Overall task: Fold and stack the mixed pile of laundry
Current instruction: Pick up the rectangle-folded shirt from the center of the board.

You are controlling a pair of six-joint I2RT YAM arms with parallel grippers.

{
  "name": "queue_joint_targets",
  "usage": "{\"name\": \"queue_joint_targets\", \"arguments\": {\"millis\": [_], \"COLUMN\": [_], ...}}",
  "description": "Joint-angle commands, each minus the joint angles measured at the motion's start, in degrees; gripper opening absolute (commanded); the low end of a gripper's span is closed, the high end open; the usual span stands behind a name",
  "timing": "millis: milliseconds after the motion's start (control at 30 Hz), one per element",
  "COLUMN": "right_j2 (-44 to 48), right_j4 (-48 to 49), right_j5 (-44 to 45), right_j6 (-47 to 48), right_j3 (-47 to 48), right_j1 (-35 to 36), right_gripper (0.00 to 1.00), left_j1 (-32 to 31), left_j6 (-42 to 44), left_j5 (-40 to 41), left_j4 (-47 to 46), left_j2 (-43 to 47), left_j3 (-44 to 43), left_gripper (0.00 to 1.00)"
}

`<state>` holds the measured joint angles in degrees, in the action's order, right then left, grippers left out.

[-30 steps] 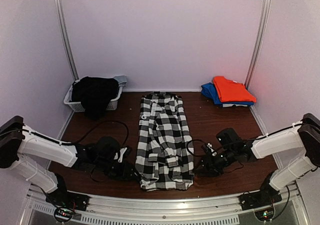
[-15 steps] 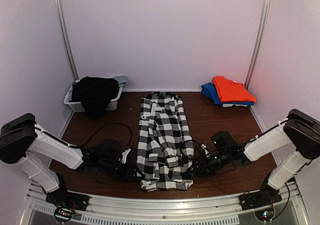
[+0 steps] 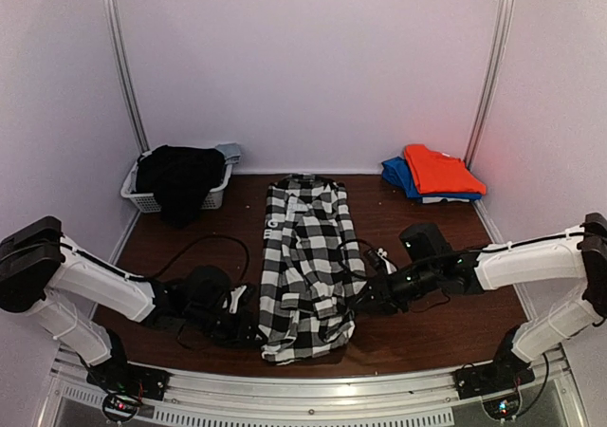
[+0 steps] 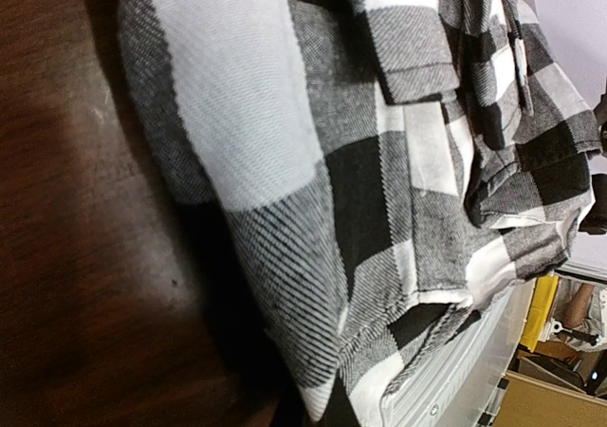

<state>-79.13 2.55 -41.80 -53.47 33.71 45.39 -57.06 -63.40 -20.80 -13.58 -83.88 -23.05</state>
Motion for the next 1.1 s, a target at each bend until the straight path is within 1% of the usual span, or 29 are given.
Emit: {"name": "queue_joint_targets", "arguments": {"millis": [0, 133, 233, 333, 433, 533, 567, 633, 700, 733, 867, 1067], "right_j2": [0.0, -1.9, 1.1, 6.2, 9.9, 11.5, 11.2, 9.3, 6.3, 5.0, -0.3, -7.3], "right_j4": [-9.2, -8.4, -9.2, -10.6, -10.3, -8.1, -6.9, -5.1, -3.0, -0.4, 8.1, 13.2], "right_j5": [1.1, -1.8, -1.9, 0.6, 1.6, 4.1, 4.7, 4.8, 4.2, 3.6, 1.8, 0.3], "right_j6": [7.3, 8.8, 8.4, 5.6, 1.7, -0.8, -1.1, -1.3, -1.5, -2.1, -4.0, -3.7], "right_j3": [5.3, 6.7, 5.2, -0.1, -7.1, -11.8, -12.4, -12.8, -12.8, -13.0, -13.1, -11.0], "right_j1": [0.6, 0.8, 0.7, 0.3, 0.3, 0.2, 0.2, 0.1, 0.1, 0.1, 0.1, 0.1], "right_gripper": [0.25, 0.30, 0.34, 0.38, 0.39, 0.44, 0.45, 0.47, 0.47, 0.47, 0.47, 0.49], "left_j1": [-0.3, -0.3, -0.3, -0.3, -0.3, -0.3, -0.3, -0.3, -0.3, -0.3, -0.3, -0.3], "left_j6": [0.6, 0.5, 0.6, 0.6, 0.7, 0.8, 0.9, 0.9, 0.9, 0.8, 1.0, 1.0], "left_j5": [-0.1, -0.5, -0.6, -0.4, -0.5, -0.6, -0.7, -0.8, -0.4, -0.3, -1.6, -1.8], "left_j4": [0.4, 0.1, 0.8, 1.4, 1.7, 1.7, 1.5, 1.3, 1.7, 1.9, 0.6, -1.0], "left_j2": [-0.1, -0.8, -0.7, -0.3, 0.1, 0.1, 0.1, 0.3, 0.2, 0.0, -2.3, -3.6], "left_j3": [-0.7, -1.0, -1.2, -1.0, -1.0, -1.1, -1.2, -1.3, -1.5, -1.6, -2.4, -2.4], "left_gripper": [0.00, 0.00, 0.00, 0.00, 0.01, 0.08, 0.12, 0.23, 0.30, 0.32, 0.34, 0.34]}}
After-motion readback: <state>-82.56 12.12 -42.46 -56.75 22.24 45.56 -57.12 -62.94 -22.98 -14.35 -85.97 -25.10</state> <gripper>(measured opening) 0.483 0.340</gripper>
